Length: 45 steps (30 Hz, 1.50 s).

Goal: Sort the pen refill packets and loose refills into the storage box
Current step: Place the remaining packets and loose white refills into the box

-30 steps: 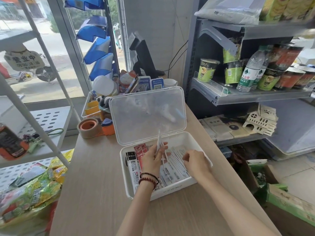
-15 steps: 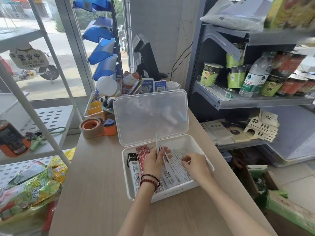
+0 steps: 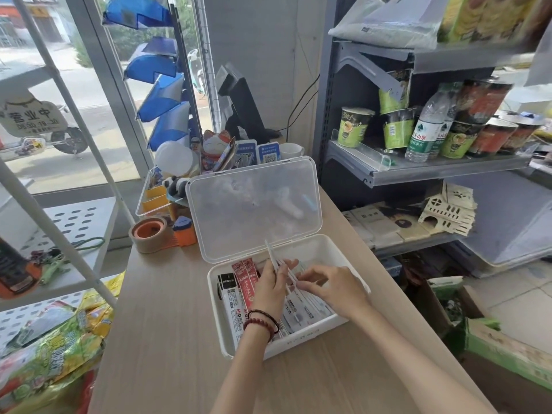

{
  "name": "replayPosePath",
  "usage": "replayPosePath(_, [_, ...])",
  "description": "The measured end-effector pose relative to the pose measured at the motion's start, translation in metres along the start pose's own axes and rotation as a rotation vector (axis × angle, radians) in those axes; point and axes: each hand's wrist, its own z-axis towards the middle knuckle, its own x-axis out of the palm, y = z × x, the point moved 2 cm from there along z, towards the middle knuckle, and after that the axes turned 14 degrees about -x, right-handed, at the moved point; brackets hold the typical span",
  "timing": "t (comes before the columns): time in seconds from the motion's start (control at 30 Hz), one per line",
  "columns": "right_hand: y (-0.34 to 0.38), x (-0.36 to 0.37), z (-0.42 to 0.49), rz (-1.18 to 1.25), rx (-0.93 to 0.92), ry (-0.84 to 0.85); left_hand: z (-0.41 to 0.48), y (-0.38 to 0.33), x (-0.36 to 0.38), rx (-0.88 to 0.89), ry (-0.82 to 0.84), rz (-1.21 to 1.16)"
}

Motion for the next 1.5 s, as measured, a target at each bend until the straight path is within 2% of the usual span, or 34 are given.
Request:
replayPosePath(0.37, [0.001, -0.002, -0.003, 0.002, 0.042, 0.032, -0.004, -0.002, 0.003, -0.006, 0.040, -0.003])
replayPosePath(0.5, [0.001, -0.003, -0.003, -0.070, 0.115, -0.097, -0.003, -0.002, 0.002, 0.018, 0.017, -0.016])
replayPosePath(0.6, [0.000, -0.003, -0.001, -0.129, 0.200, -0.168, -0.002, 0.000, 0.000, -0.035, 0.018, -0.080])
replayPosePath(0.7, [-0.004, 0.001, 0.000, -0.171, 0.271, -0.103, -0.003, 0.000, 0.001, -0.065, 0.028, -0.120])
replayPosePath(1.23, [-0.011, 0.007, 0.004, -0.272, 0.373, 0.060, 0.006, 0.004, -0.002, -0.062, -0.038, -0.142])
replayPosePath(1.33, [-0.008, 0.005, 0.003, -0.201, 0.345, -0.036, 0.007, 0.007, -0.003, -0.029, -0.061, -0.057])
replayPosePath(1.43, [-0.001, 0.000, 0.000, -0.126, 0.181, -0.196, 0.006, 0.007, -0.003, -0.041, -0.051, -0.078])
replayPosePath(1.5, [0.005, -0.004, -0.001, -0.073, 0.087, -0.185, 0.005, 0.004, -0.002, -0.042, -0.029, -0.094])
